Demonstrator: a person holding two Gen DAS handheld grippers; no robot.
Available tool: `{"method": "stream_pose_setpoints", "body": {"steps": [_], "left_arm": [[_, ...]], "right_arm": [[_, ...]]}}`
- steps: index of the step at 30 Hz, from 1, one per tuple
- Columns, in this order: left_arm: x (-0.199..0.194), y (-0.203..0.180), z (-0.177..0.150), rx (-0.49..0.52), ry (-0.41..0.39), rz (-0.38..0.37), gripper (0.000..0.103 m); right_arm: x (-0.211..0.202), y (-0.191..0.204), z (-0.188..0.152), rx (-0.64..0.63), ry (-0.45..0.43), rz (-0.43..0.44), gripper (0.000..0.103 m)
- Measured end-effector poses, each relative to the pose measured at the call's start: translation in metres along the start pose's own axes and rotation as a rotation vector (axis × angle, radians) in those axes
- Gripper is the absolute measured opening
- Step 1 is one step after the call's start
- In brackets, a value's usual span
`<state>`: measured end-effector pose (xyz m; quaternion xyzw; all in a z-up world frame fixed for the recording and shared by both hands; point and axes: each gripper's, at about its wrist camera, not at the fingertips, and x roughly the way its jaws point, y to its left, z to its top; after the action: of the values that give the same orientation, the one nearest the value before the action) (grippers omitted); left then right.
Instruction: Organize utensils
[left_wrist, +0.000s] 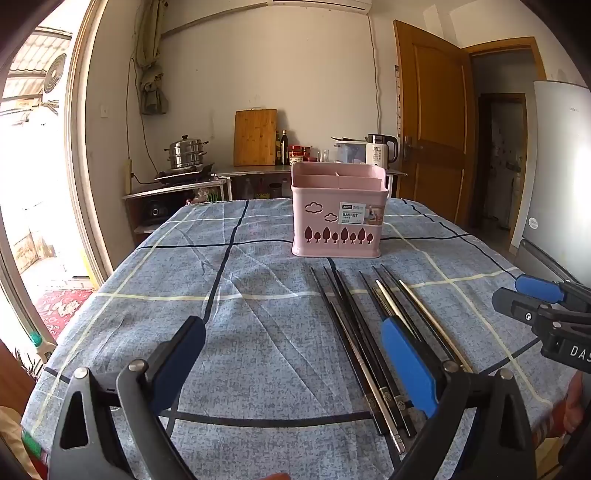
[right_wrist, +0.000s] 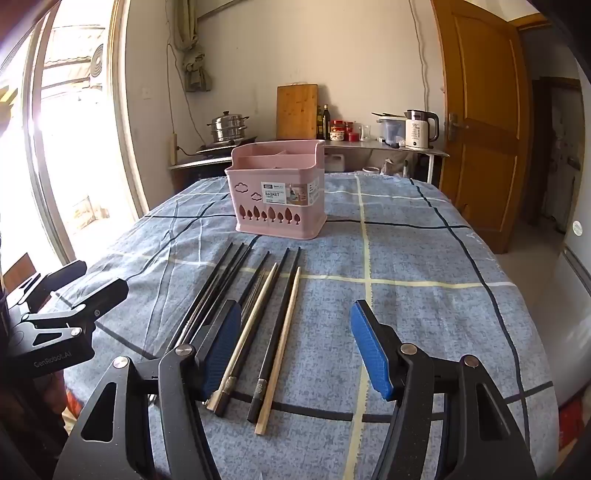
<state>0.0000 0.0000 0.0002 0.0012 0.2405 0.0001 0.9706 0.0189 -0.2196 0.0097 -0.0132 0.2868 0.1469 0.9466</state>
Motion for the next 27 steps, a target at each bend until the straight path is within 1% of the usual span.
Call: {"method": "stream_pose_setpoints", "body": {"steps": [13, 14, 27], "left_arm": [[0.0082, -0.0018, -0.0064, -0.003, 0.006, -0.005, 0.098], [0.0028, -0.0015, -0.0025, 0.0, 0.005, -0.01, 0.098], [-0.0011, -0.0003, -0.0002, -0.004, 0.0, -0.013, 0.098]], "right_arm": [[-0.0014, 0.0006, 0.0003, 0.0, -0.006, -0.005, 0.062], [-0.0017, 0.0012, 0.0001, -0.001, -0.007, -0.006, 0.062], [-0.0034, -0.0006, 0.002, 0.005, -0.01, -0.006, 0.062]]}}
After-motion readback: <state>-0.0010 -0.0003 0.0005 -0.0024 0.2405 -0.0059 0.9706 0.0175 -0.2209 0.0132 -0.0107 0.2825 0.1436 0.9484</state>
